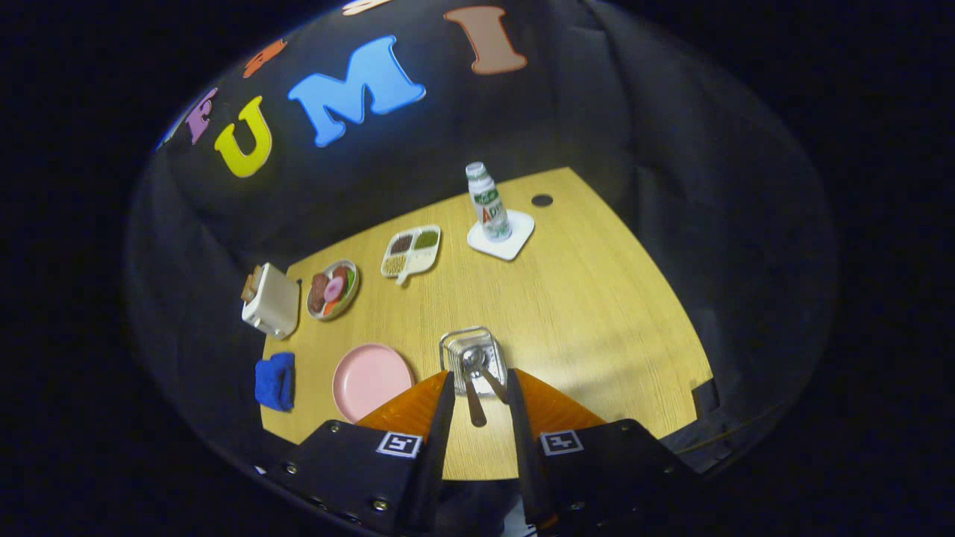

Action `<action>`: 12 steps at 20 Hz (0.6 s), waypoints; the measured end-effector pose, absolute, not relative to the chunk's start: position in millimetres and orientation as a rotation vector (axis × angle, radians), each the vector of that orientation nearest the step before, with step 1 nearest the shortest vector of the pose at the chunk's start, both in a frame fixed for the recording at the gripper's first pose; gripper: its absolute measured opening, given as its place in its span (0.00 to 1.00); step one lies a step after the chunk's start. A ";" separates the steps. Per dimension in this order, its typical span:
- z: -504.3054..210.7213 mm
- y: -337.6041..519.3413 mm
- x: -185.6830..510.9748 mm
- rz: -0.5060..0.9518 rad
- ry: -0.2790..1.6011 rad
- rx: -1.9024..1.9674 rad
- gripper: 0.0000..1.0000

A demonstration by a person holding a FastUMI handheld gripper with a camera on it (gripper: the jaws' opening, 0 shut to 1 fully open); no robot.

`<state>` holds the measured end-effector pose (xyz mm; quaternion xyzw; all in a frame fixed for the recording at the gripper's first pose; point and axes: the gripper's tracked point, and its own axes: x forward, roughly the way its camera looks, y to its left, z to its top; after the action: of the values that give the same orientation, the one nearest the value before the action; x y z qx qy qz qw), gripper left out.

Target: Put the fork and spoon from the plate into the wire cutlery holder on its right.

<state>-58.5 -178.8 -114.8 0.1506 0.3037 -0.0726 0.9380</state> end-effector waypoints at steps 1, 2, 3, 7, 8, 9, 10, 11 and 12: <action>-103.4 -181.4 -56.2 -0.181 0.526 0.276 0.43; -90.1 -184.2 -56.3 -0.208 0.438 0.241 0.43; -76.6 -187.7 -58.2 -0.237 0.362 0.196 0.43; -3.0 -189.4 -63.7 -0.342 0.049 -0.018 0.43; 12.8 -187.2 -66.6 -0.355 -0.003 -0.054 0.43; 26.4 -181.8 -68.0 -0.362 -0.047 -0.076 0.43; 36.5 -179.3 -66.5 -0.368 -0.081 -0.089 0.43; 45.5 -177.4 -65.8 -0.373 -0.107 -0.097 0.43; 52.0 -178.7 -65.4 -0.379 -0.129 -0.101 0.43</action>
<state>-65.4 -178.7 52.0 -0.0502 -0.0642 -0.1881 0.9788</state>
